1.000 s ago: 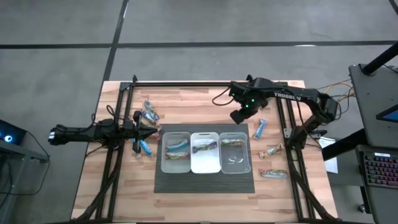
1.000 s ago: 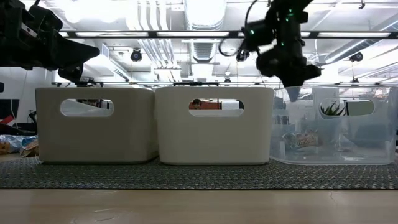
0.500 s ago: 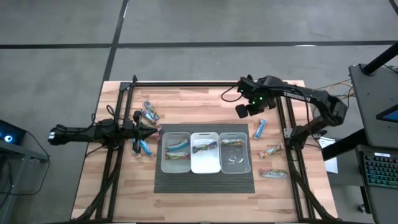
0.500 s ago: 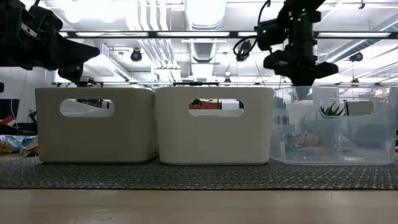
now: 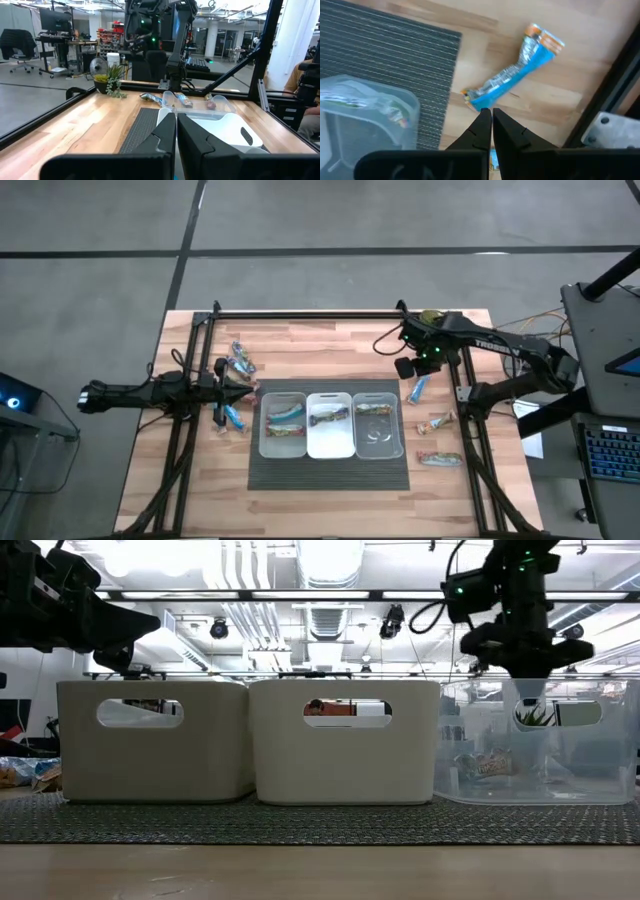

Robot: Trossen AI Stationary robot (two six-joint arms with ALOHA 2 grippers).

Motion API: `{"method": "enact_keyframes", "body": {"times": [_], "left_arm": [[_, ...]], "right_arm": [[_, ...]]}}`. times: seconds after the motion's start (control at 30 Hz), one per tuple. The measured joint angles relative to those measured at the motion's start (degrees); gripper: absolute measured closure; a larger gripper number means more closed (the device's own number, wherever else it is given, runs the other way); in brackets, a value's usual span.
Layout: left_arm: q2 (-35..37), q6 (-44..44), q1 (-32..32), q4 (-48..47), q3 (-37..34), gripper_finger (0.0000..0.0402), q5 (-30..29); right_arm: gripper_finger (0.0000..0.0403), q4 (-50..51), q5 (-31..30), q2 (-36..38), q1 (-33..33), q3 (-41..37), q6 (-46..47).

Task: Pick and place Granola Bars by type
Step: Put the yellow granola bar into the transparent bin

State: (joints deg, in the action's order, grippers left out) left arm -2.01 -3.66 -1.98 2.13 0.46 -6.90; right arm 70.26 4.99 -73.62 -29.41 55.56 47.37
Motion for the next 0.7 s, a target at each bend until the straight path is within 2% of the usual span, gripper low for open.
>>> {"method": "enact_keyframes", "body": {"times": [0.4, 0.7], "left_arm": [[0.0, 0.0, 0.0, 0.0, 0.0, 0.0402, 0.0], [0.0, 0.0, 0.0, 0.0, 0.0, 0.0402, 0.0]], "right_arm": [[0.0394, 0.0, -1.0, 3.2, 0.0, -6.8, 7.8], [0.0394, -0.4, -3.1, 3.7, 0.0, -8.2, 12.2]]}}
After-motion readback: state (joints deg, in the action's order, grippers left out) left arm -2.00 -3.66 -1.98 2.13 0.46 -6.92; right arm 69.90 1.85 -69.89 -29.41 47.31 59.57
